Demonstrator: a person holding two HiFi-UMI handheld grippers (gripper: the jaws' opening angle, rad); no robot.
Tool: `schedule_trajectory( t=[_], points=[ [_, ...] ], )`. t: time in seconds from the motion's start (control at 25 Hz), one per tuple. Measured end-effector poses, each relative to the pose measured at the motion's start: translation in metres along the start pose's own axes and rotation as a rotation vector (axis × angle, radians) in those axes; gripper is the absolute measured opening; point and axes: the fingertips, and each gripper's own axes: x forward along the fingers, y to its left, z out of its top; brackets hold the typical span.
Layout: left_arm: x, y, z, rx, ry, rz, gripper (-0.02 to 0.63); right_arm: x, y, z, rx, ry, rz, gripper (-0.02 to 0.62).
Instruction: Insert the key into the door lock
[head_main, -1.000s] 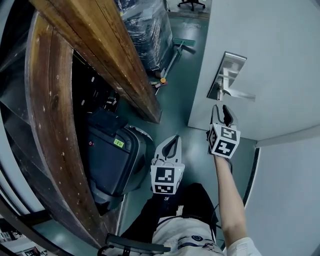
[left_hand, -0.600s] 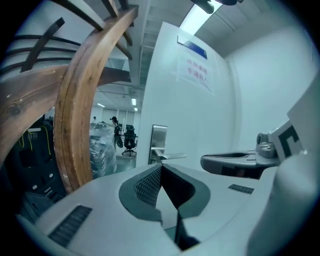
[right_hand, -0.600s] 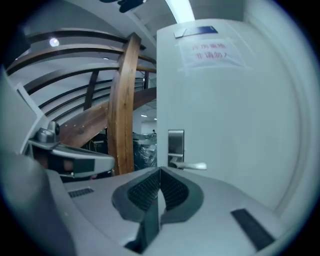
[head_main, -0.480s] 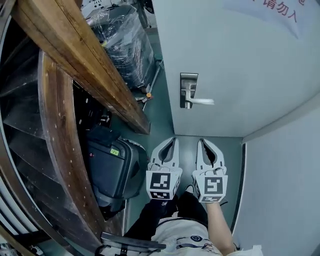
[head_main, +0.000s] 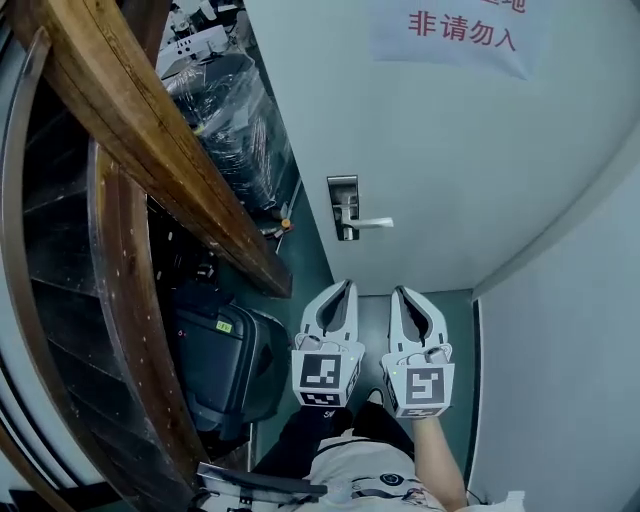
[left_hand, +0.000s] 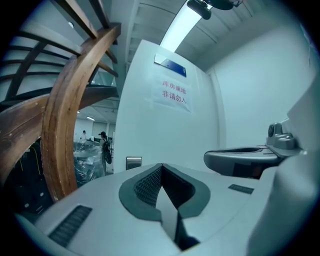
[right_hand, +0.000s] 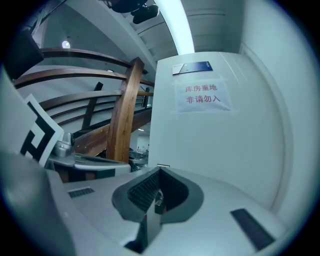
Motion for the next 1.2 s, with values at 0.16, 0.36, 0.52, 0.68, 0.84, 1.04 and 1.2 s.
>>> schedule_trajectory(
  t=[0.16, 0.36, 0.52, 0.68, 0.84, 1.04, 1.2],
  points=[
    [0.002, -0.007, 0.015, 0.016, -0.029, -0.007, 0.005, -0.006, -0.009, 0.009, -0.001, -0.030, -0.017, 0.008],
    [0.004, -0.009, 0.027, 0.037, -0.053, -0.002, 0.005, -0.007, -0.016, 0.022, 0.005, -0.063, -0.023, 0.008],
    [0.003, -0.009, 0.033, 0.048, -0.061, -0.003, 0.005, -0.006, -0.017, 0.026, 0.002, -0.072, -0.027, 0.008],
    [0.002, -0.004, 0.030, 0.051, -0.054, 0.006, 0.005, -0.004, -0.013, 0.026, -0.001, -0.074, -0.019, 0.006],
    [0.001, -0.002, 0.028, 0.049, -0.049, 0.001, 0.005, -0.002, -0.008, 0.025, -0.001, -0.070, -0.014, 0.006],
    [0.000, 0.001, 0.025, 0.045, -0.044, 0.001, 0.005, 0.000, -0.005, 0.023, 0.000, -0.064, -0.011, 0.006],
    [0.000, 0.000, 0.025, 0.043, -0.043, -0.005, 0.005, 0.000, -0.005, 0.022, 0.002, -0.061, -0.008, 0.006]
  ],
)
